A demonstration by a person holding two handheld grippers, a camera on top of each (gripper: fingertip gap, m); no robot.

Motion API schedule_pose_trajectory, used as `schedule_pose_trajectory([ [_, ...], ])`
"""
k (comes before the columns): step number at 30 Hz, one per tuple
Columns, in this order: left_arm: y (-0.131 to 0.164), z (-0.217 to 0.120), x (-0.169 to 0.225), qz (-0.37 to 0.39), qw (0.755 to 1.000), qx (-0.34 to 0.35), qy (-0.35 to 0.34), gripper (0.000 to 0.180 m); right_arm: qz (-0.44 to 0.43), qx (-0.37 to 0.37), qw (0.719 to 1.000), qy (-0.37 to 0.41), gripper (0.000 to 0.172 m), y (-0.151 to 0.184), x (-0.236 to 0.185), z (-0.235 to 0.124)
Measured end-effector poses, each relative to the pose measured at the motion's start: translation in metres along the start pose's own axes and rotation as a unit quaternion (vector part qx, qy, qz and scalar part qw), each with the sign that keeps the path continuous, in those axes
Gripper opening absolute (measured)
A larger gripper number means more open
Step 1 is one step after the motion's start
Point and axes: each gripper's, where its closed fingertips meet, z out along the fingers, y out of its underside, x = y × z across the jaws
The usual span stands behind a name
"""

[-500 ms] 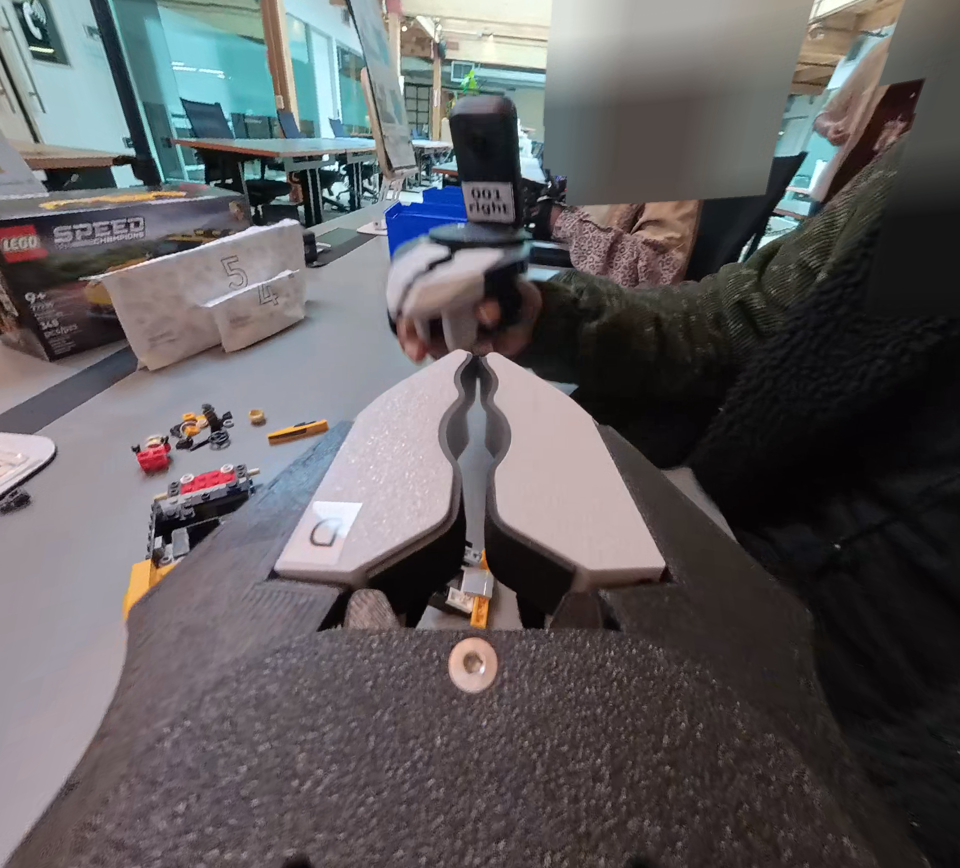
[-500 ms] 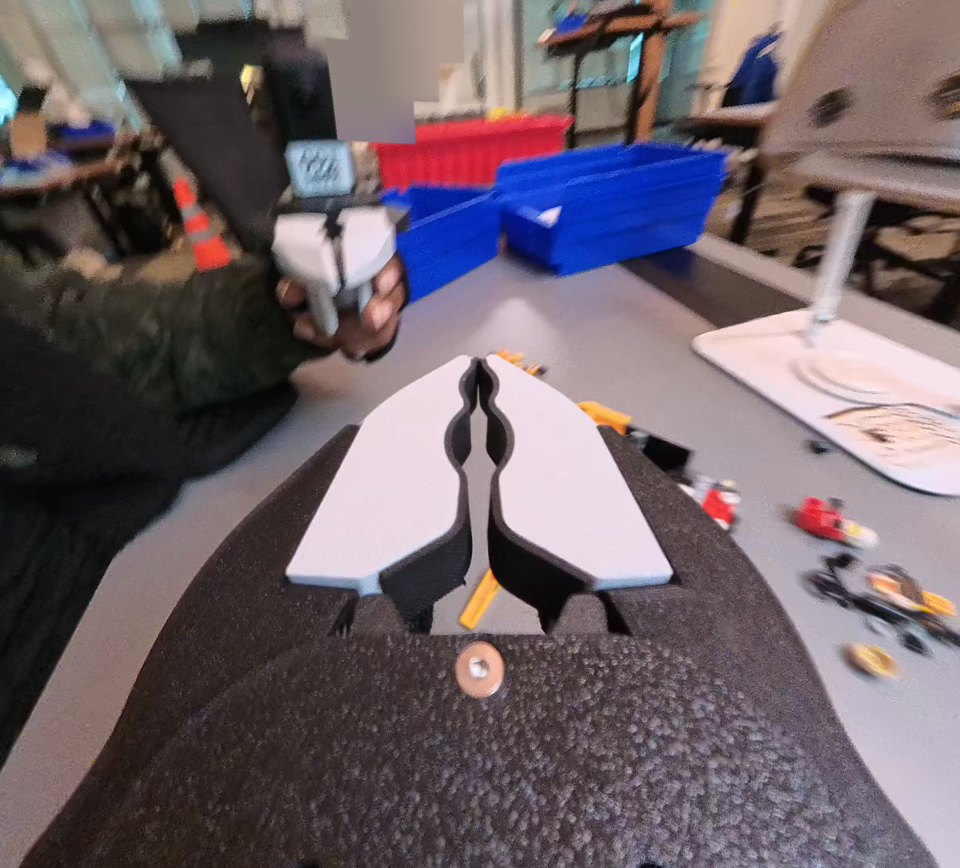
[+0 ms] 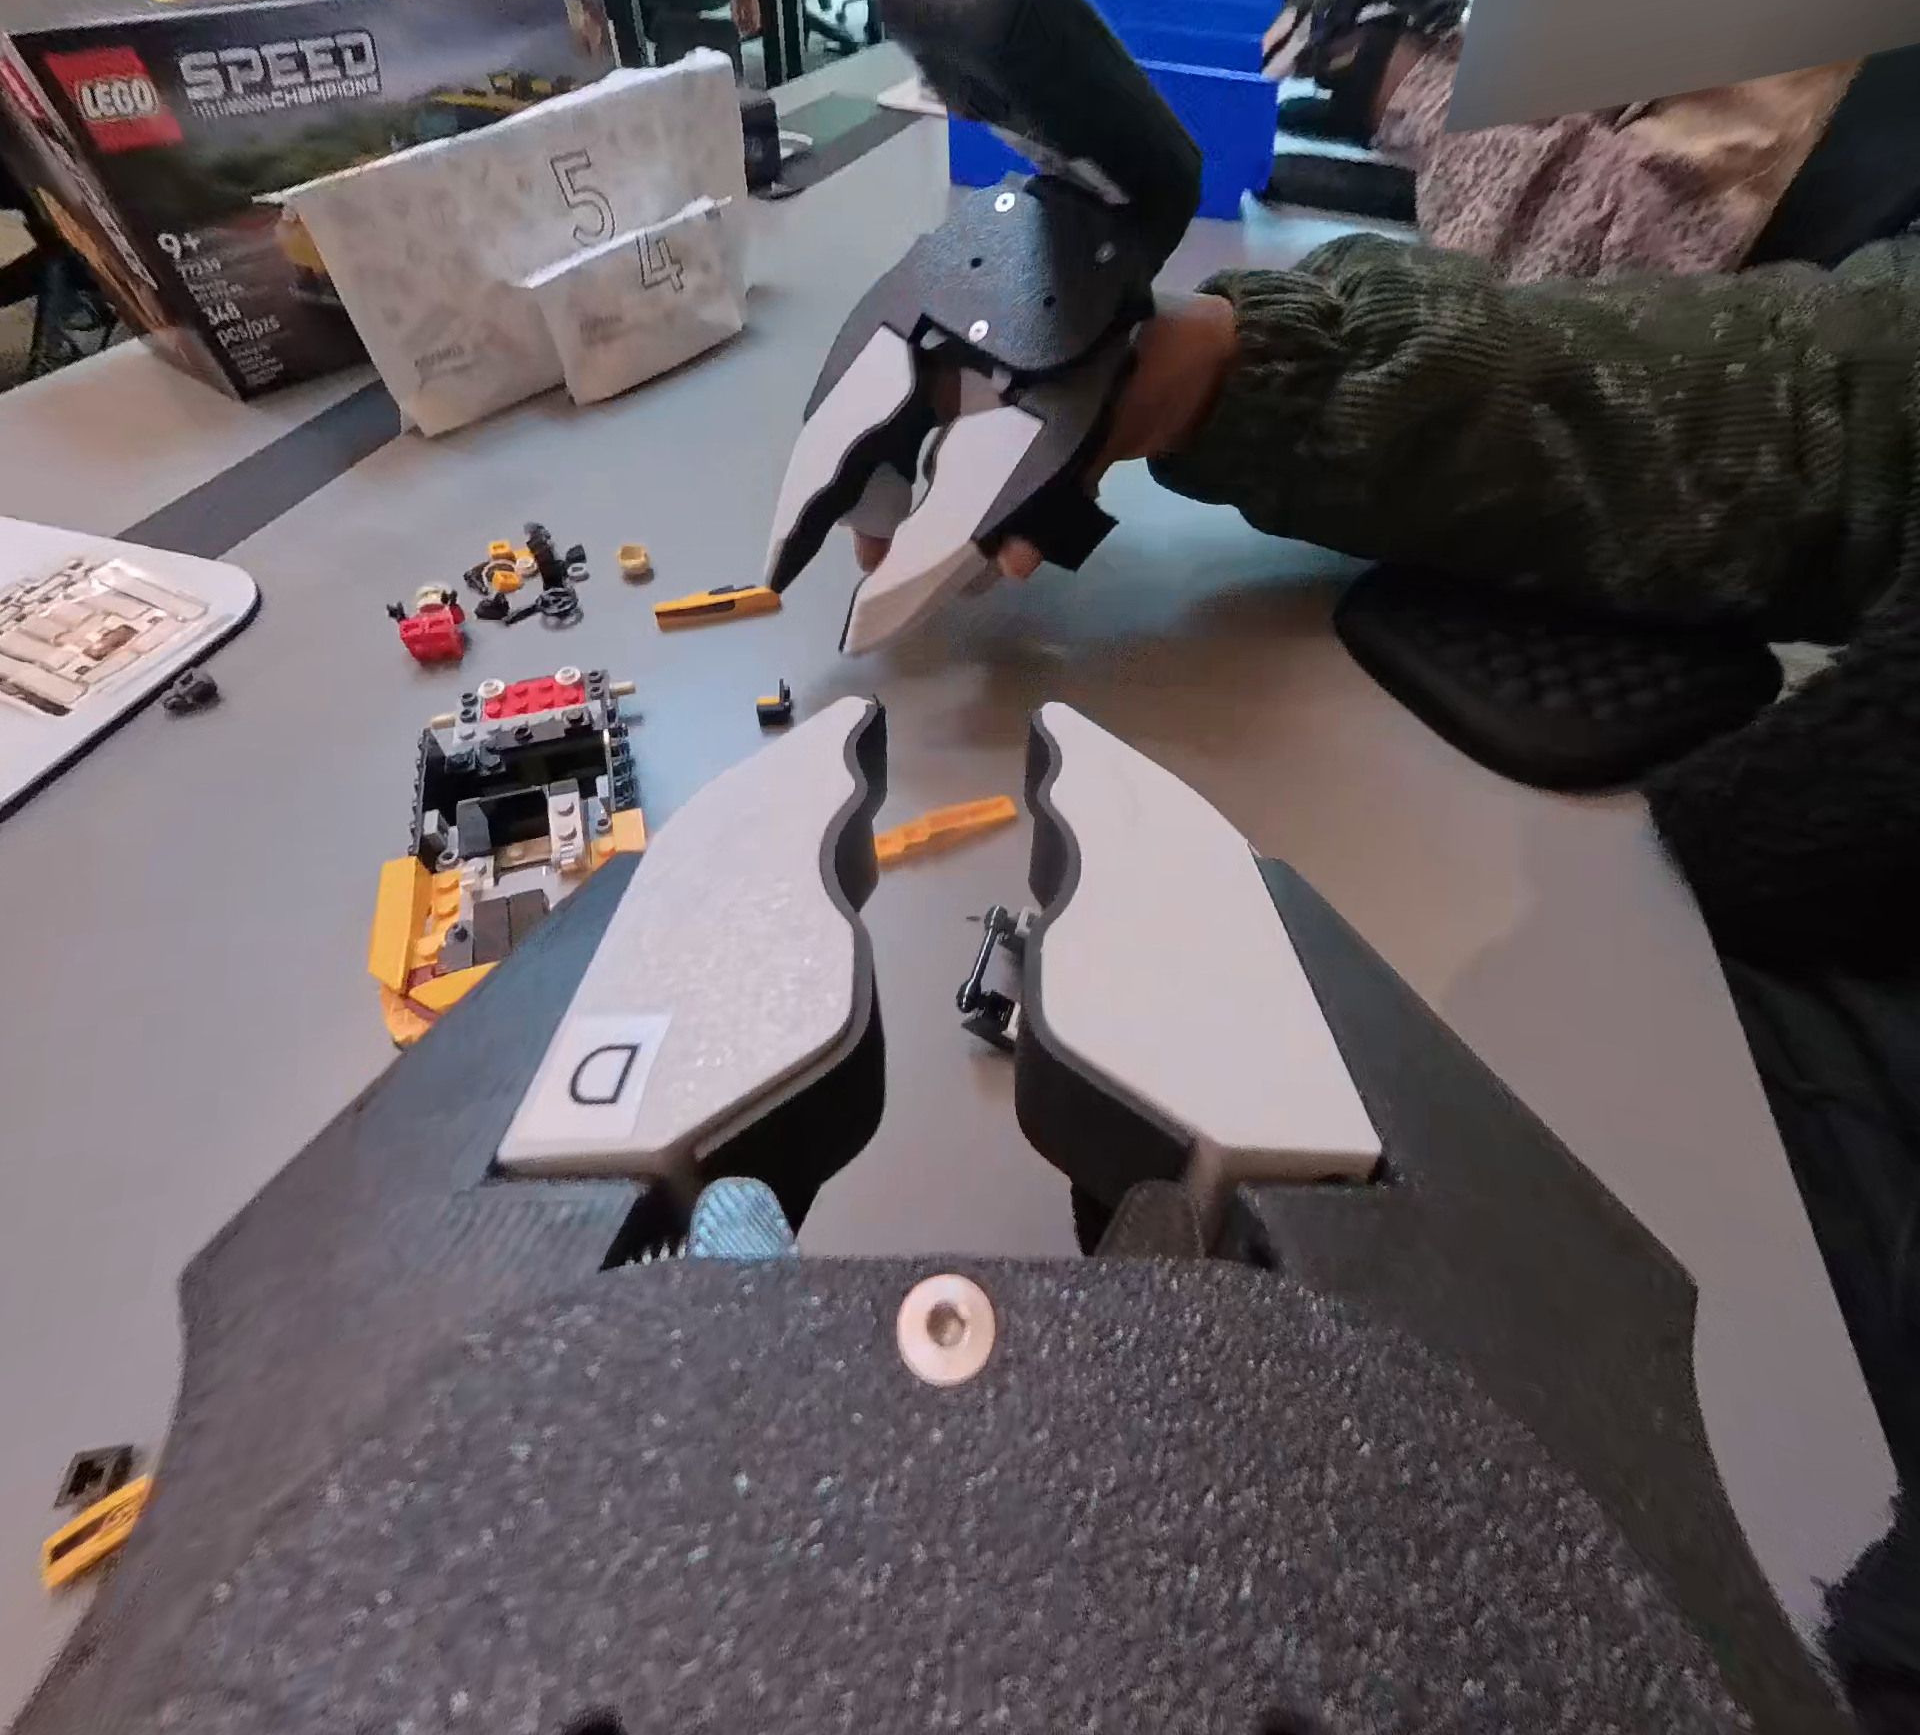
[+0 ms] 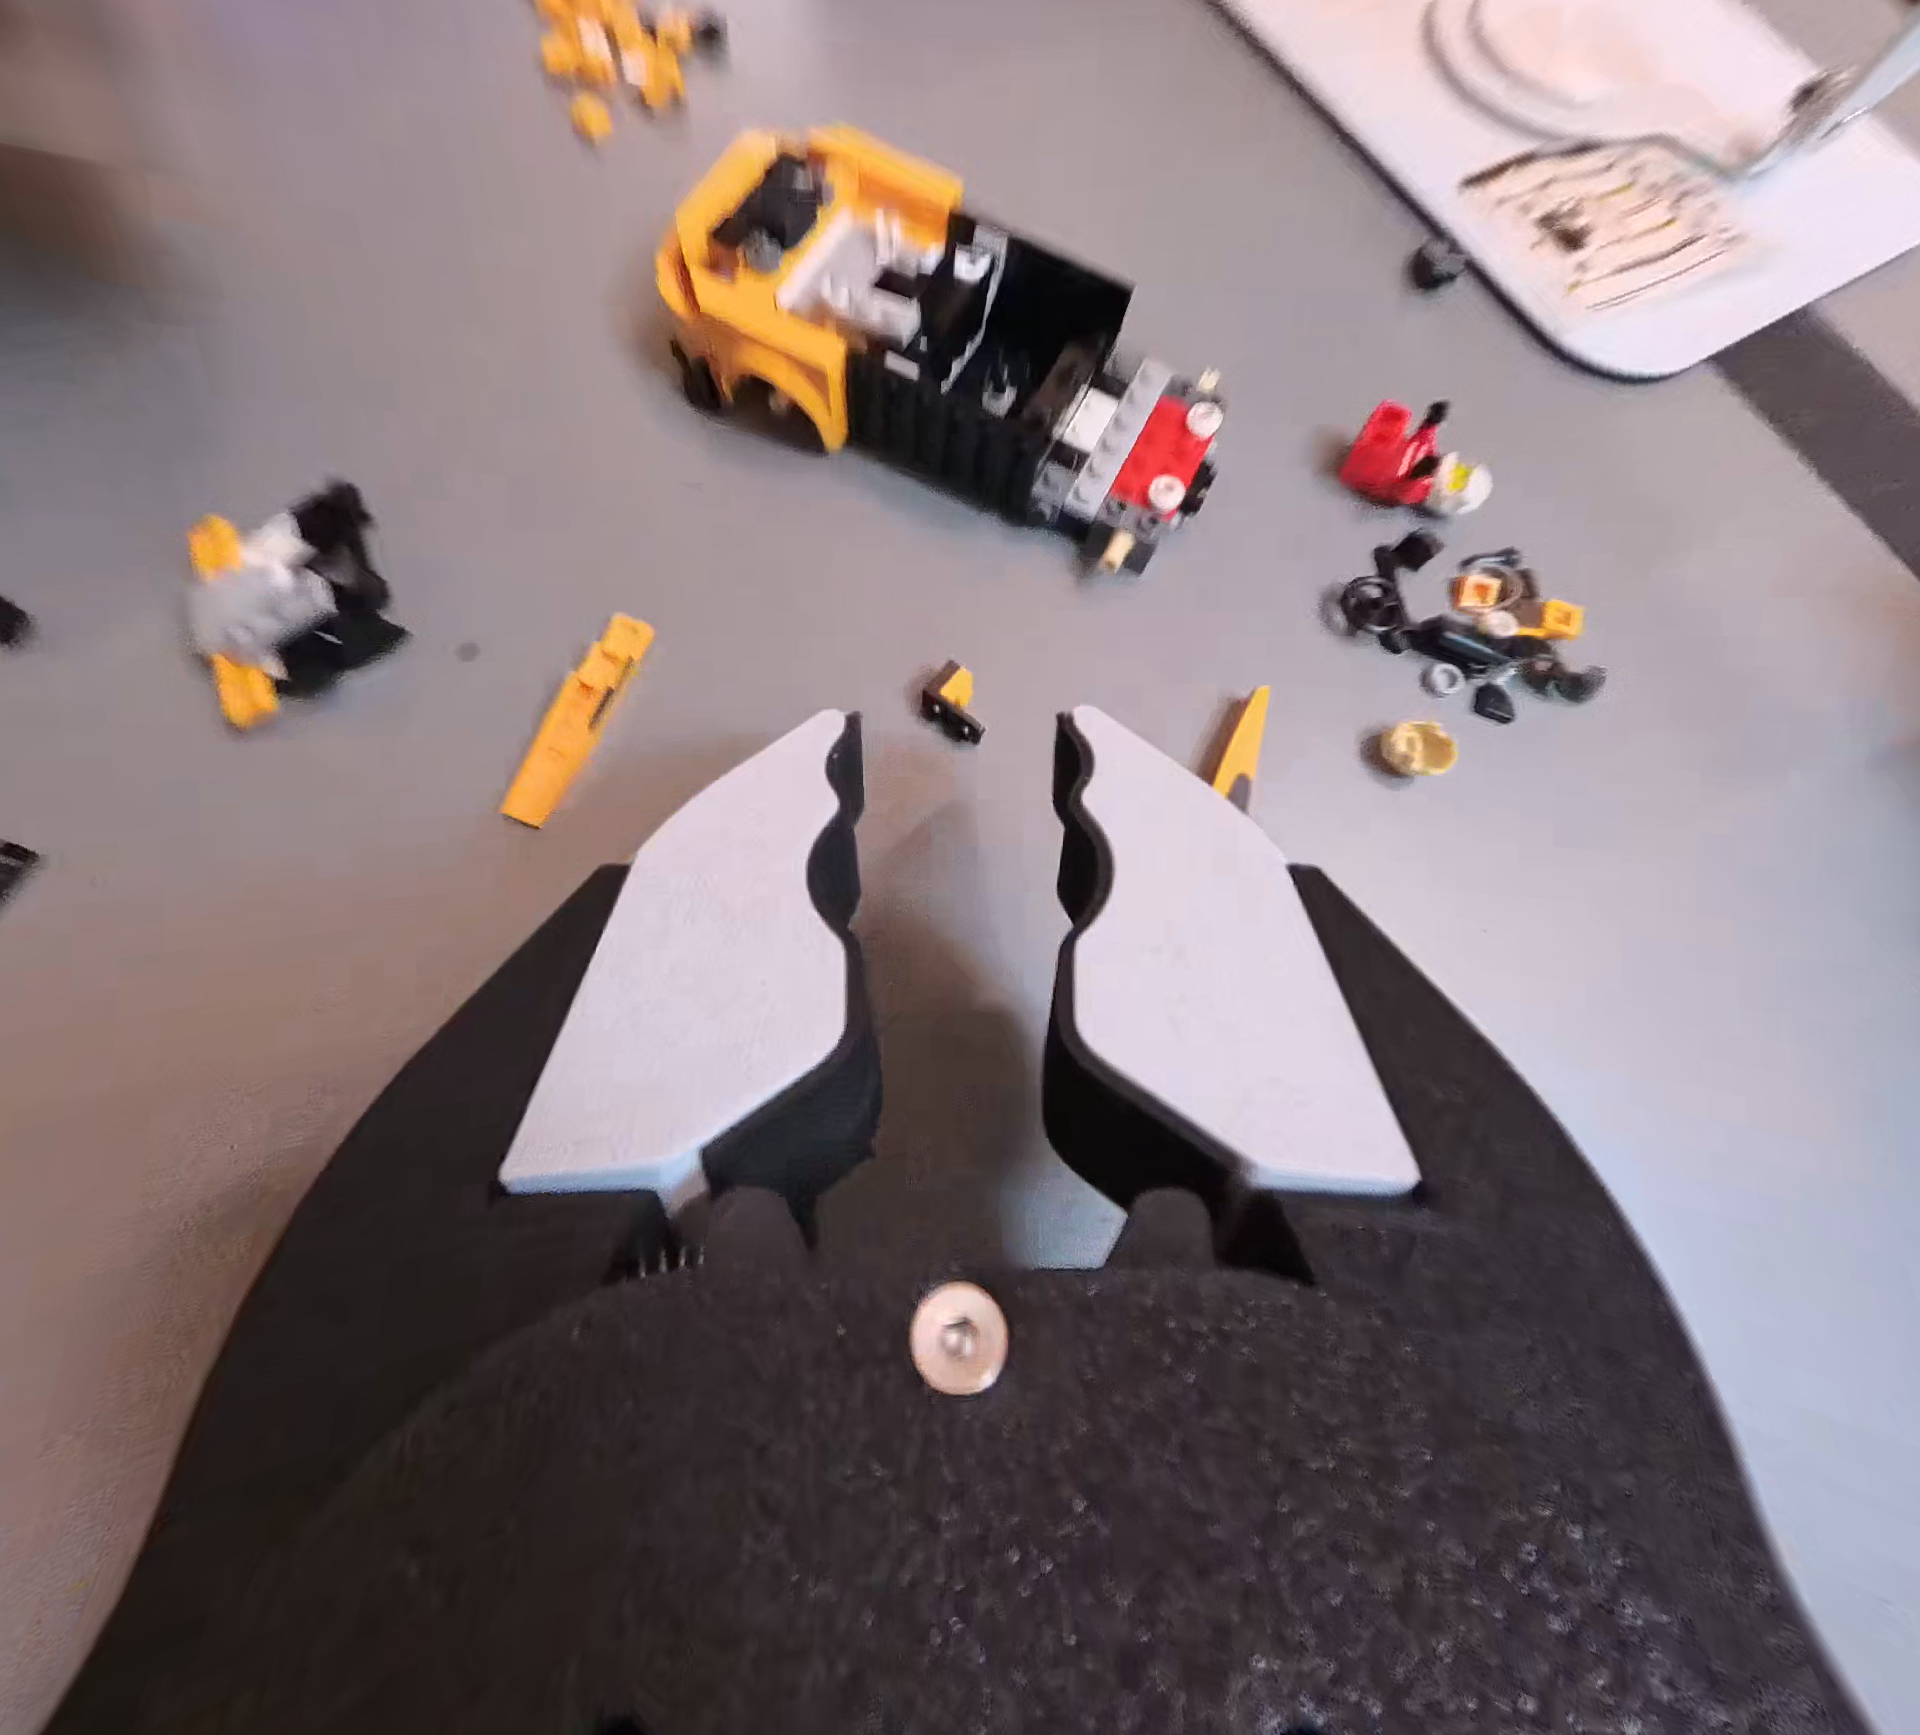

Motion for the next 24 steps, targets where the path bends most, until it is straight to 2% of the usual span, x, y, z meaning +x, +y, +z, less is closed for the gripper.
schedule_pose_trajectory([
  [5, 0.009, 0.003, 0.000, 0.020, 0.999, -0.025, -0.006, 0.024, -0.073, -0.060, 0.995, 0.010, 0.033, 0.013, 0.002, 0.028],
  [11, 0.020, 0.009, -0.003, -0.003, 0.999, -0.041, -0.009, 0.020, -0.112, -0.091, 0.990, -0.002, 0.013, 0.014, -0.005, 0.033],
  [13, 0.021, 0.011, -0.005, -0.029, 0.999, -0.034, -0.007, 0.019, -0.156, -0.048, 0.986, 0.013, 0.009, 0.002, -0.012, 0.030],
  [16, 0.017, 0.015, -0.007, -0.100, 0.995, -0.001, 0.004, 0.020, -0.229, 0.088, 0.969, 0.027, 0.009, -0.041, -0.042, 0.014],
  [18, 0.011, 0.016, -0.007, -0.154, 0.987, 0.028, 0.019, 0.020, -0.257, 0.148, 0.954, 0.049, 0.009, -0.064, -0.060, 0.000],
  [22, -0.008, 0.010, -0.009, -0.230, 0.967, 0.099, 0.041, 0.020, -0.302, 0.202, 0.925, 0.109, 0.009, -0.093, -0.075, -0.020],
  [24, -0.016, 0.007, -0.008, -0.244, 0.961, 0.124, 0.046, 0.019, -0.318, 0.216, 0.914, 0.132, 0.009, -0.101, -0.081, -0.026],
])
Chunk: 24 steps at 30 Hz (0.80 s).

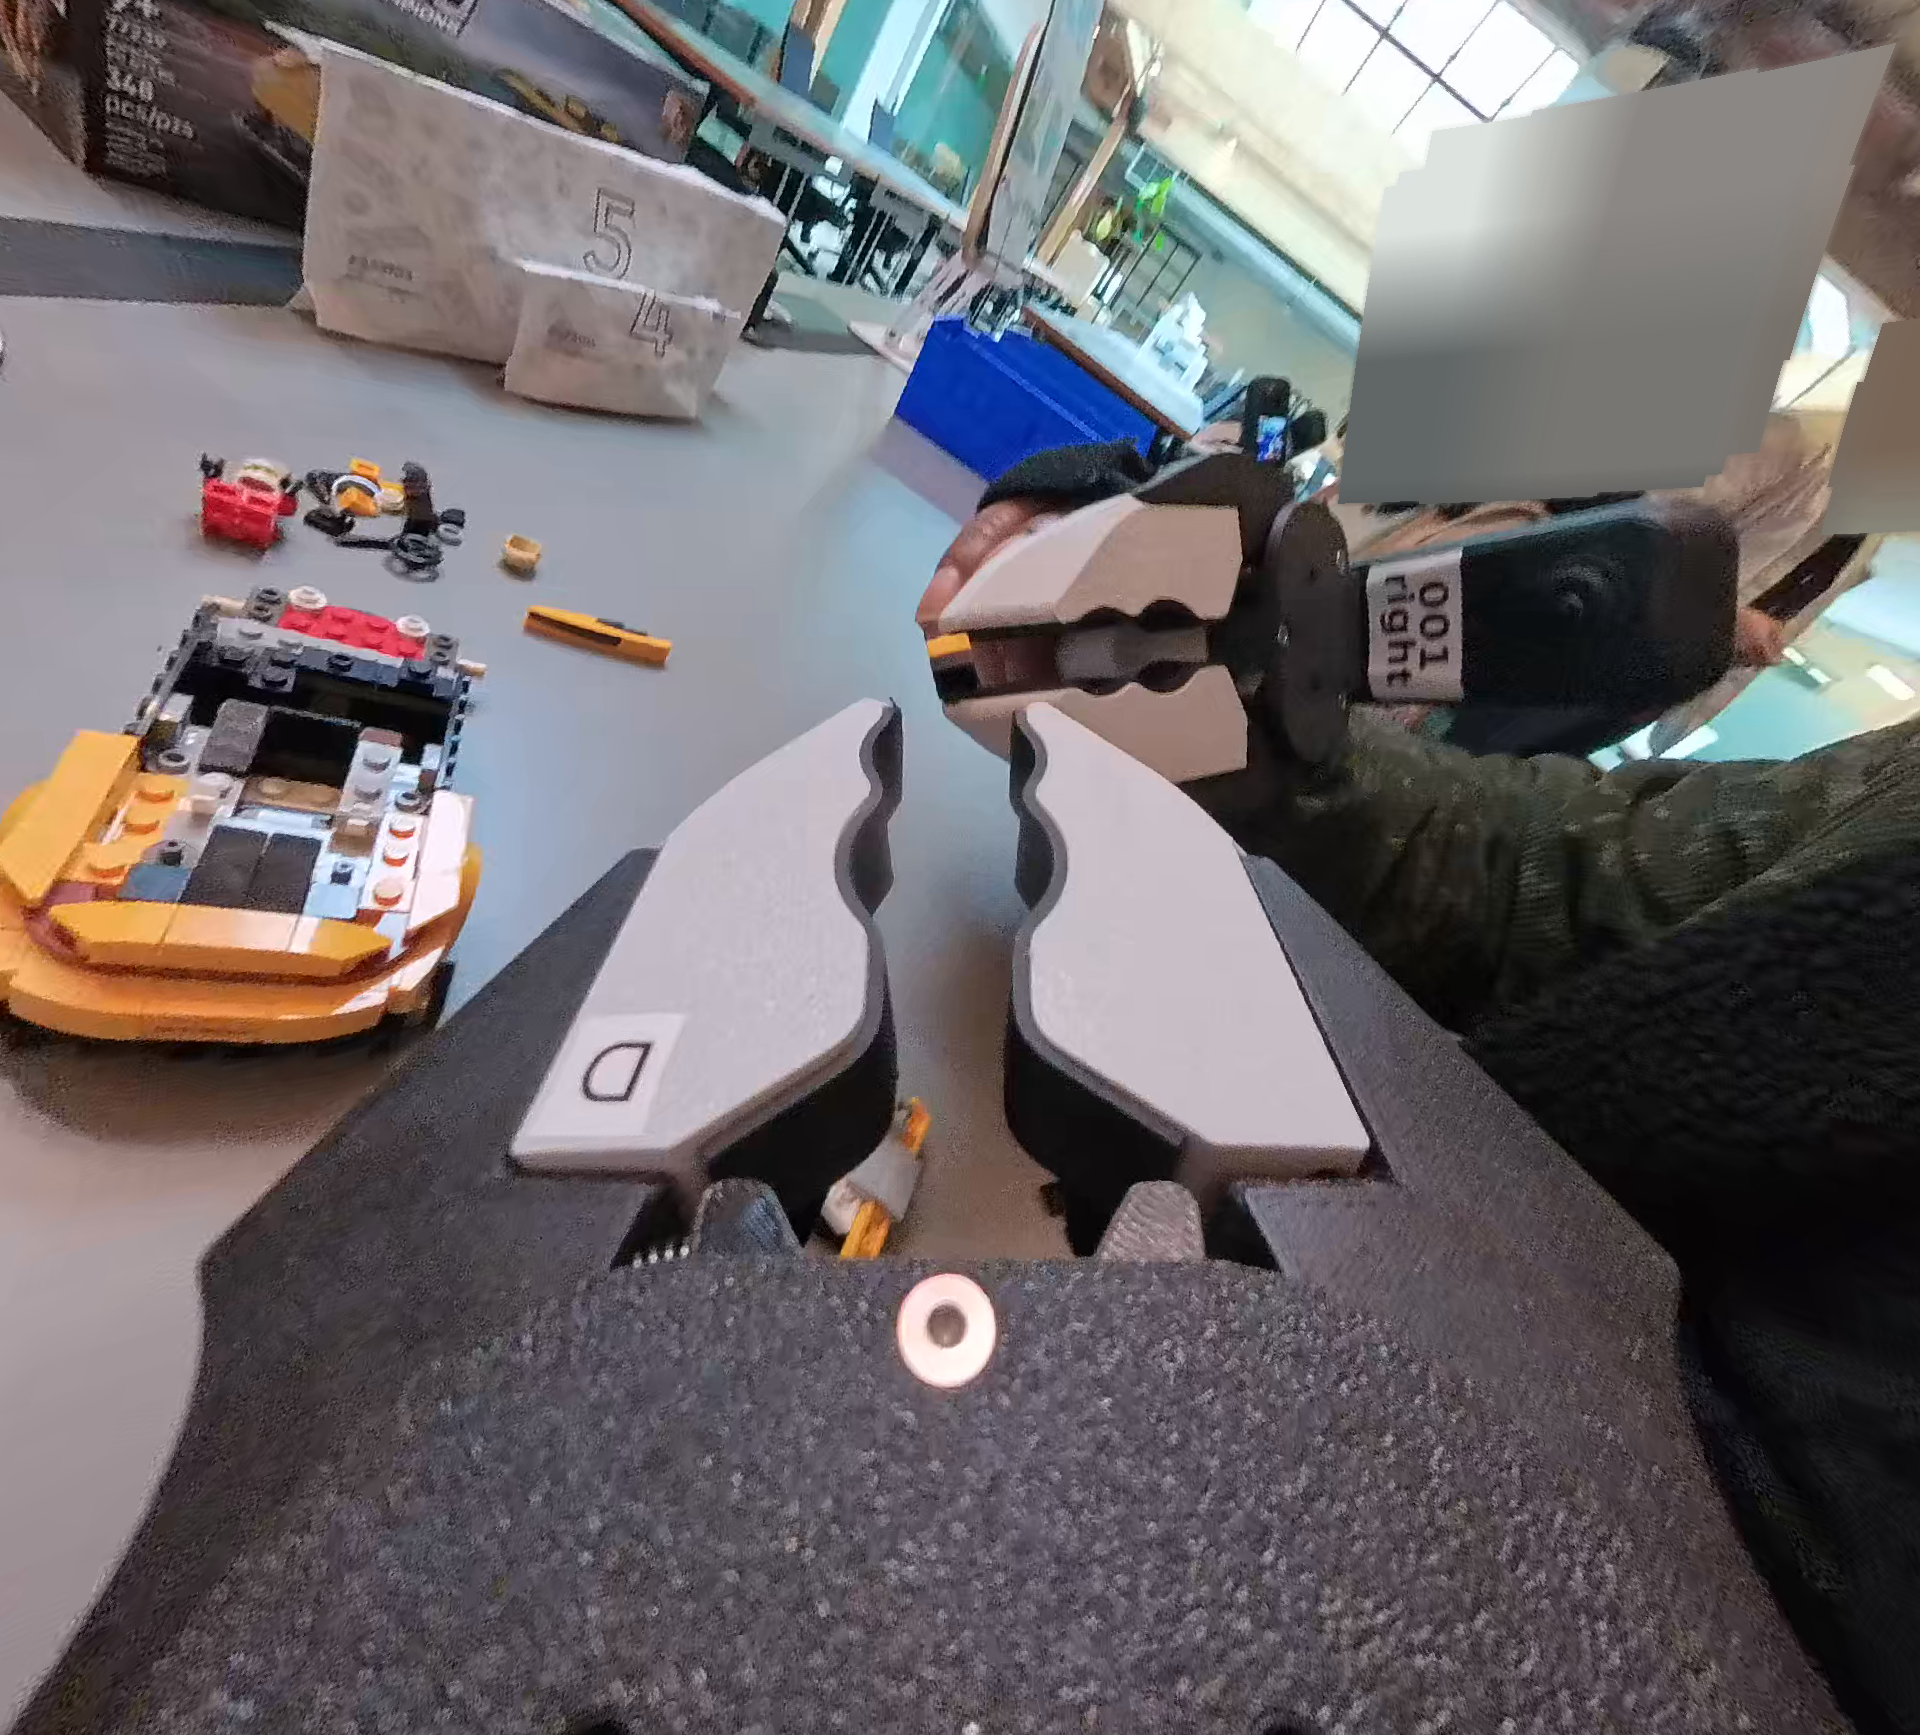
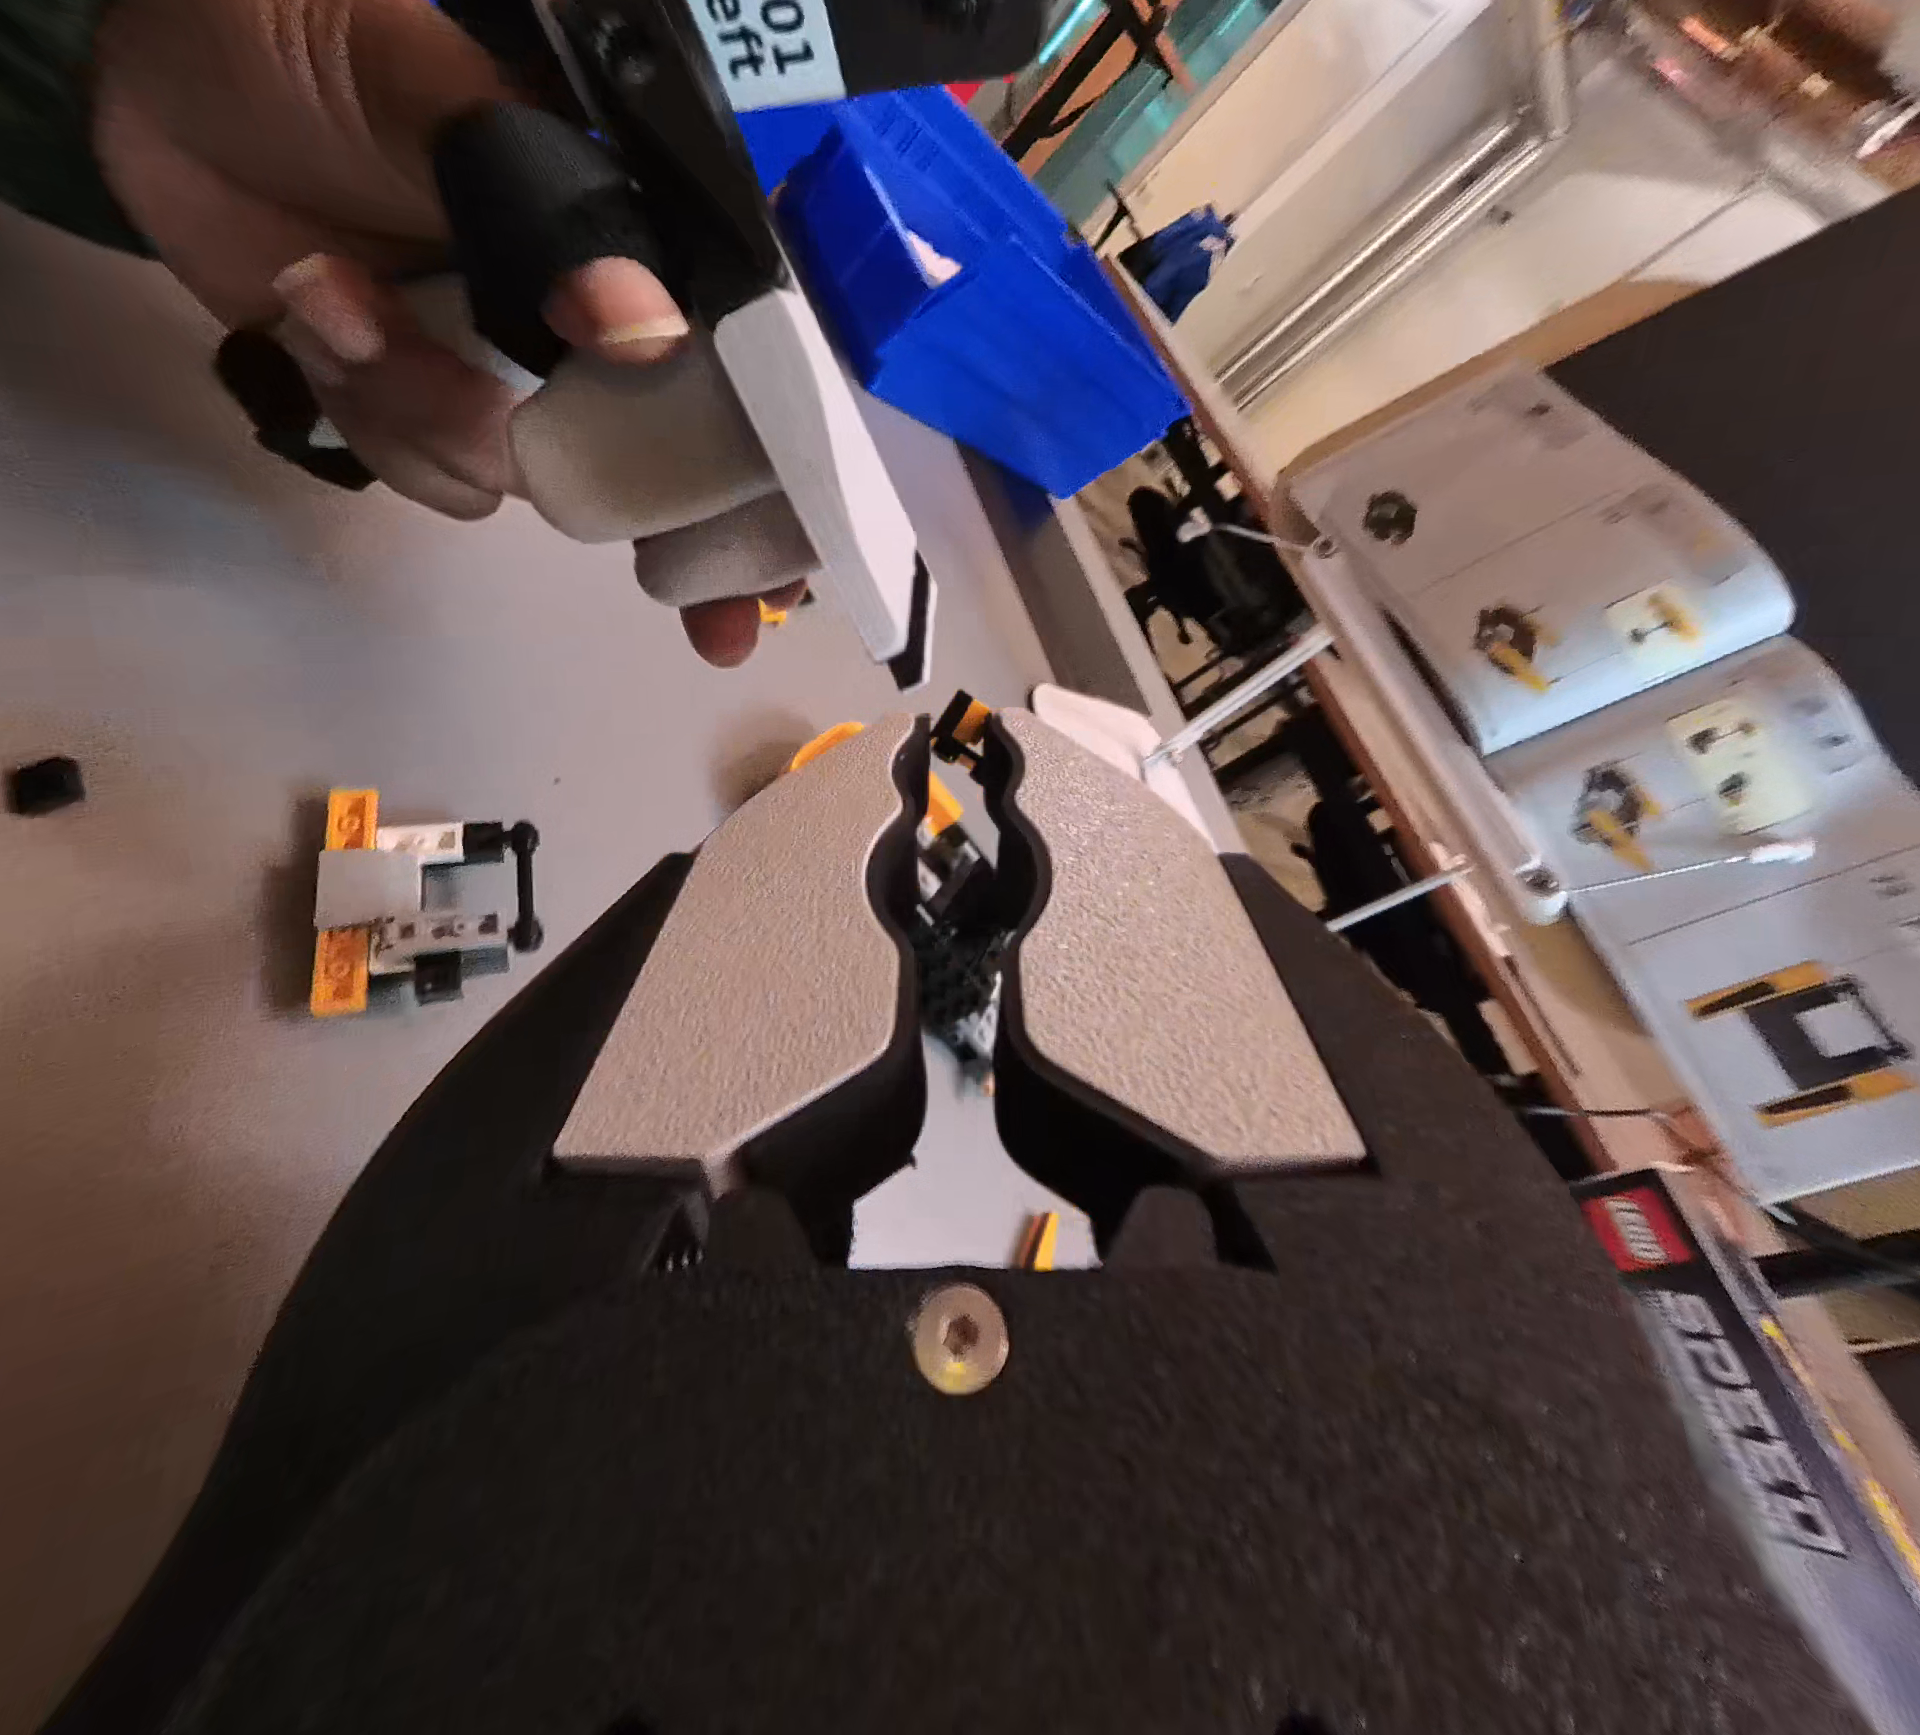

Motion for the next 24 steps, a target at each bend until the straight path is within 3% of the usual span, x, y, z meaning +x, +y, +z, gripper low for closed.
schedule_pose_trajectory([
  [7, -0.011, -0.001, 0.015, 0.032, 0.999, 0.030, 0.008, 0.009, -0.054, 0.008, 0.997, 0.053, 0.009, -0.023, 0.000, -0.001],
  [16, -0.015, -0.004, 0.025, 0.057, 0.997, 0.032, 0.029, 0.007, -0.061, 0.024, 0.995, 0.072, 0.009, -0.034, 0.001, -0.004],
  [20, -0.013, -0.009, 0.027, 0.129, 0.991, -0.005, 0.027, 0.008, 0.028, 0.062, 0.998, -0.006, 0.016, -0.042, -0.006, -0.010],
  [24, 0.000, -0.015, 0.035, 0.291, 0.954, -0.068, 0.008, 0.008, 0.160, 0.098, 0.974, -0.126, 0.020, -0.054, -0.007, -0.029],
])
